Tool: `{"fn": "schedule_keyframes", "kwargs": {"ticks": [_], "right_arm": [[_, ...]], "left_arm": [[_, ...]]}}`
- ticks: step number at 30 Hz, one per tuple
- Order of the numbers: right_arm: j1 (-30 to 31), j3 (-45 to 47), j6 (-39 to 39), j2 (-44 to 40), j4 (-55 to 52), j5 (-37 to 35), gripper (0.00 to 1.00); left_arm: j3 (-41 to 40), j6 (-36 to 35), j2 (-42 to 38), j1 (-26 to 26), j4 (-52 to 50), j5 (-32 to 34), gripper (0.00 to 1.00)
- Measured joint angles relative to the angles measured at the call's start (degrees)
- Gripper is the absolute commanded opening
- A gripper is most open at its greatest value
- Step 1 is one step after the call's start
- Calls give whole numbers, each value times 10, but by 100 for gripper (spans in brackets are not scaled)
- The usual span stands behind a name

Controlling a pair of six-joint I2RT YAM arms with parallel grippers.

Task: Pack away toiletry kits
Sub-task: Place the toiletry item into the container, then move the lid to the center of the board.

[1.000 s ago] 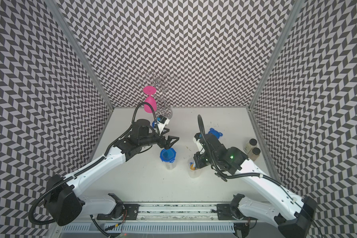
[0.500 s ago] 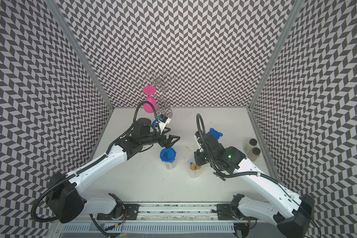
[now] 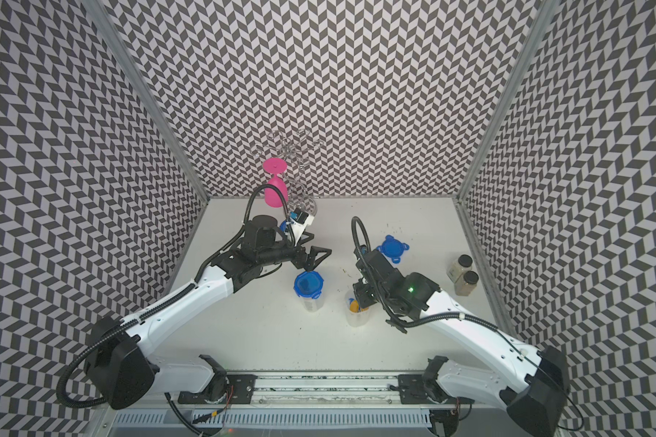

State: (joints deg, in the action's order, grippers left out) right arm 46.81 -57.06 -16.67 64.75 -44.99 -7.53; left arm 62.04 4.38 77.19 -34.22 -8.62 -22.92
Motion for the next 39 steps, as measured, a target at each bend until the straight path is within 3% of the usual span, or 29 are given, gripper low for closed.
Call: {"fn": "schedule_keyframes", "kwargs": {"ticks": [9,11,15,17,23,27,32,39], "right_arm": [[9,-3,4,16,-1,-17,43],[11,-11,1,16,-5,-28,53],[6,-52,-5,16,-17,-66,84],[-18,-88,1,18,-26,-66,90],[-214,-170,60,94,-8,-8,95],[-296,-170,92,192,20,31,97],[-366,-203,111,336,38,91,97],[-403,-316,114,489,40,108,97]], "left_arm": [[5,0,0,0,0,-2,95],[5,0,0,0,0,-3,95],[9,0,0,0,-3,-3,96],[16,1,2,0,-9,-1,99],[40,8,10,0,-31,4,100],[48,14,10,0,-37,0,100],[61,18,10,0,-40,-13,100],[75,28,11,0,-38,-16,100]]}}
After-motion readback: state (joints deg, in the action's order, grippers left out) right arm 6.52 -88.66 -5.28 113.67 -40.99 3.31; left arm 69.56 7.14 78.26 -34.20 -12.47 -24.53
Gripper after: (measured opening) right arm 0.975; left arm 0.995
